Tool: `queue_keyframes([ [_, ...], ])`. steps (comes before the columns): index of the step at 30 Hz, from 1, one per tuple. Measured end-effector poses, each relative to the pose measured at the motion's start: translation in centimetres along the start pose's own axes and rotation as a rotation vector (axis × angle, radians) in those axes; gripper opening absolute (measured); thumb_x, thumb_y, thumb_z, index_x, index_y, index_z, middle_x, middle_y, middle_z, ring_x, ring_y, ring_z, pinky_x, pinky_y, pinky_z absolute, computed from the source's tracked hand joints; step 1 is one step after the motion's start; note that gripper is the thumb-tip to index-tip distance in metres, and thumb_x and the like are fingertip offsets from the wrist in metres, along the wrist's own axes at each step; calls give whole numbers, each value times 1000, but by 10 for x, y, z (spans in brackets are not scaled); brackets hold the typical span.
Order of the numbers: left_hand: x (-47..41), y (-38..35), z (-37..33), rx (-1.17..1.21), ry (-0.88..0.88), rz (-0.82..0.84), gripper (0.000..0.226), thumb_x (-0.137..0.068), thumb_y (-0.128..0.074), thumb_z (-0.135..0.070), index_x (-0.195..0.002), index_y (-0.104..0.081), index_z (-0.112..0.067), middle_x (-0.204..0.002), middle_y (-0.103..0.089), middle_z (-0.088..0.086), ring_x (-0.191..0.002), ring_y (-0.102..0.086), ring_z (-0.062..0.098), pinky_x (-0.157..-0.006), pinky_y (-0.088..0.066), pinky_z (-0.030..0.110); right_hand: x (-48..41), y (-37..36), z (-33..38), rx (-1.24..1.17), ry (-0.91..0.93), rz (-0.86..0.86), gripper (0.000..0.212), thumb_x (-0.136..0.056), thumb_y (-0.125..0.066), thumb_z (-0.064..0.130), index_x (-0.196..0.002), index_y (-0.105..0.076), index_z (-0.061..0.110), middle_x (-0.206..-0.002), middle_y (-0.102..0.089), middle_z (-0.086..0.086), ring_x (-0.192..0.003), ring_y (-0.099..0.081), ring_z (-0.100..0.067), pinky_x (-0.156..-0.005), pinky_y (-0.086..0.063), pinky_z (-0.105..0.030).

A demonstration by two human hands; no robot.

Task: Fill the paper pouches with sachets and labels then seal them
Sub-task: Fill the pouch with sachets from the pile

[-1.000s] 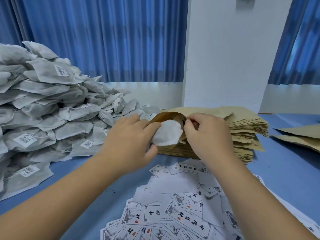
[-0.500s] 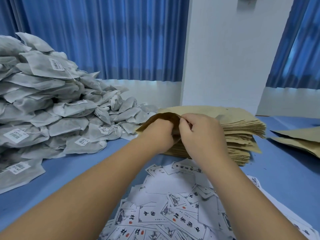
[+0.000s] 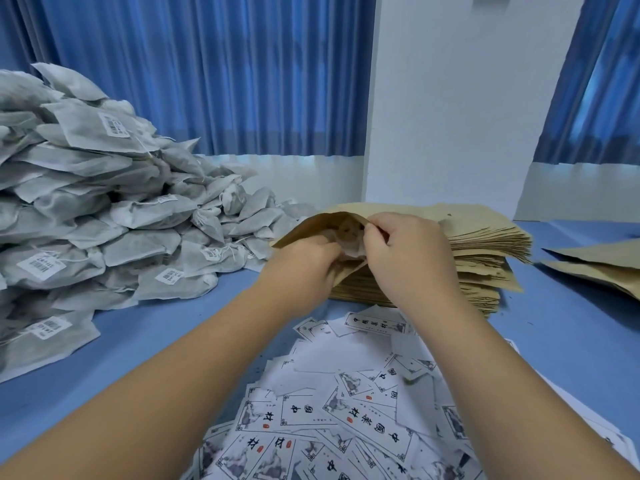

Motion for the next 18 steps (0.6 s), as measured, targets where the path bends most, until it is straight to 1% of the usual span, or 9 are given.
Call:
queue_keyframes([
  [2,14,21,-7,109,-37,-120,16,-91,-54,-15,-100,-68,-14,-87,-53,-7,-85,-54,16,-72,-46,33,-2,2,-3,-8,-11,-4,26,-89,-48,19,-64,-53,12,-60,-52,-2,-68,-50,-27,-59,-42,-36],
  [4,32,33,-13,208,-88,-135,9,-89,-58,-17,-91,-67,-17,-81,-50,-11,-74,-51,10,-67,-45,28,-3,4,-6,-25,-30,-4,27,-88,-49,19,-62,-53,12,-58,-52,-3,-66,-51,-27,-59,-43,-35],
  [5,41,29,-15,240,-111,-61,9,-89,-59,-21,-90,-68,-20,-81,-52,-13,-75,-51,6,-67,-44,25,-4,5,-8,-24,-37,-5,28,-88,-49,19,-60,-51,13,-57,-51,-3,-65,-50,-27,-59,-43,-35],
  [7,59,4,-17,235,-89,219,16,-91,-57,-36,-97,-70,-29,-90,-56,-16,-85,-52,0,-73,-43,21,-4,7,-10,-18,-48,-10,30,-88,-48,18,-58,-48,13,-54,-47,-2,-62,-47,-26,-60,-43,-34],
  [9,78,-25,-9,111,-33,456,33,-90,-53,-53,-109,-66,-31,-100,-53,-17,-95,-49,-1,-83,-46,27,-4,7,-10,-19,-51,-2,29,-88,-48,18,-59,-51,13,-53,-47,-2,-60,-46,-24,-61,-45,-34],
  [11,88,-39,-2,36,15,572,45,-86,-52,-61,-112,-63,-26,-103,-47,-15,-96,-50,3,-87,-47,33,-4,5,-9,-14,-47,15,28,-88,-48,19,-62,-56,12,-55,-50,-1,-60,-47,-23,-63,-46,-33],
  [13,88,-43,1,71,60,579,42,-84,-58,-59,-113,-64,-28,-101,-46,-16,-93,-50,3,-87,-47,32,-4,4,-9,-11,-44,26,27,-89,-48,19,-67,-61,11,-59,-55,-3,-64,-51,-24,-63,-48,-34],
  [15,87,-42,4,129,100,557,35,-84,-63,-53,-114,-65,-36,-99,-47,-21,-90,-49,-2,-85,-45,26,-5,4,-10,-23,-45,30,26,-89,-48,19,-69,-63,10,-62,-58,-6,-65,-53,-25,-60,-48,-35],
  [18,84,-33,5,157,98,482,21,-90,-56,-46,-104,-69,-36,-97,-53,-21,-88,-52,0,-84,-48,29,-5,4,-12,-31,-56,41,26,-89,-48,19,-69,-63,10,-61,-57,-7,-64,-52,-25,-56,-45,-35],
])
Point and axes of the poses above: each hand's wrist, its own x-axis away from the middle knuckle, its own y-axis out of the back of the hand, z = x × y, the point moved 10 cm from there along -x, towards the middle knuckle
